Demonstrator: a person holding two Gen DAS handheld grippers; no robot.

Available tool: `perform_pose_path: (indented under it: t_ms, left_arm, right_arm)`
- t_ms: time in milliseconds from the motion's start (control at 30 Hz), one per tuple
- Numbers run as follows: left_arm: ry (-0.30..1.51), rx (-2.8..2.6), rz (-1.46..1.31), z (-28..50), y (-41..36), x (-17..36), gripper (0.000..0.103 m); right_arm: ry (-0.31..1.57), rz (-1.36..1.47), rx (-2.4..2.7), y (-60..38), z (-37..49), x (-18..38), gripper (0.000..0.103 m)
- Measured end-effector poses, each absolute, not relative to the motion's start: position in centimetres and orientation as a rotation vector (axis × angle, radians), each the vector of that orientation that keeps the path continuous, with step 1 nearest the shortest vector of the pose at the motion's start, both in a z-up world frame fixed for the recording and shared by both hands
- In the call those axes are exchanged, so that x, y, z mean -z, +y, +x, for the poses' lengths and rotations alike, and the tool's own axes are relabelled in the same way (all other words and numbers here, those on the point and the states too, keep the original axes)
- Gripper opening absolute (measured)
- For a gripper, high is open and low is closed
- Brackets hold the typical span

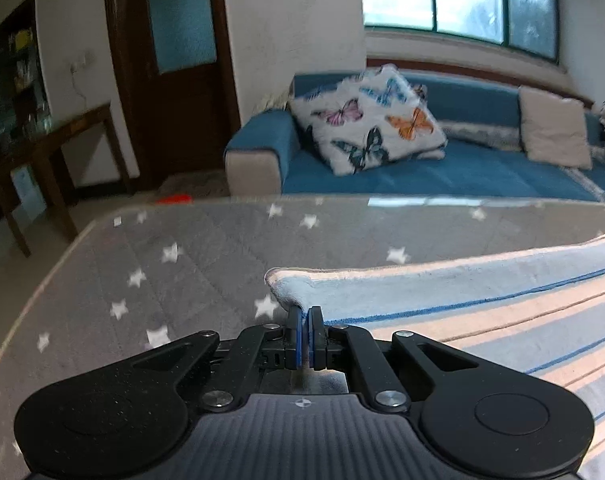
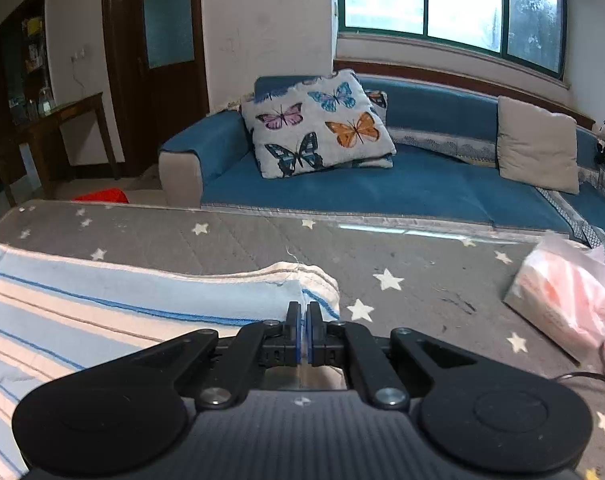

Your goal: Fold clothes

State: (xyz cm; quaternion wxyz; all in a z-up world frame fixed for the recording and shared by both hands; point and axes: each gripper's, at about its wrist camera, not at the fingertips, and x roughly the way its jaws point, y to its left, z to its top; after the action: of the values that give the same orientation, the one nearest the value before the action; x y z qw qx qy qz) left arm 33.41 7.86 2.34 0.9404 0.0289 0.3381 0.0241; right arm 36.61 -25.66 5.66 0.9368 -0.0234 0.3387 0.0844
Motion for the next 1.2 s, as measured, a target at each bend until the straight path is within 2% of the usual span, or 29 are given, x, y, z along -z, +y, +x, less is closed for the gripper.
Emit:
perform_pose_path:
  t_ms: [200, 233, 267, 333, 400, 433, 733, 1067, 1200]
  left_arm:
    - [0.745, -0.07, 0.06, 33.3, 8.8, -1.3, 0.011]
    - [0.745, -0.074, 0.065, 33.0, 8.9, -1.5, 0.02]
    - [0.741, -0.075, 0.071, 32.3, 9.1, -1.6, 0.033]
    - [0.73, -0.084, 0.088, 31.1, 9.2, -2.1, 0.051]
    - [0.723, -0.08, 0.103, 29.6, 9.3, -2.5, 0.052]
    - [0.729, -0.078, 0.106, 29.0, 9.4, -2.6, 0.053]
    - [0.778, -0.04, 0.149, 20.5, 8.8, -1.0, 0.068]
    - [0.744, -0.159, 0.202, 14.2, 10.7, 0.6, 0.077]
    - [0.746, -0.2, 0.163, 12.9, 12.4, 0.3, 0.082]
  right_arm:
    - [0.75, -0.086, -0.171, -24.7, 37.0, -4.1, 0.008]
    - [0.758, -0.098, -0.181, -24.6, 36.7, -4.1, 0.008]
    - [0.762, -0.106, -0.192, -24.5, 36.3, -4.3, 0.009]
    - [0.772, -0.12, -0.21, -24.3, 35.1, -4.6, 0.011]
    - [0.786, -0.12, -0.236, -24.3, 33.9, -4.8, 0.023]
    - [0.795, -0.122, -0.248, -24.2, 33.1, -5.0, 0.025]
    - [0.837, -0.169, -0.326, -23.2, 24.8, -4.2, 0.034]
    - [0.806, -0.209, -0.319, -23.2, 18.3, -3.2, 0.047]
    - [0.809, -0.223, -0.296, -23.7, 16.9, -2.6, 0.047]
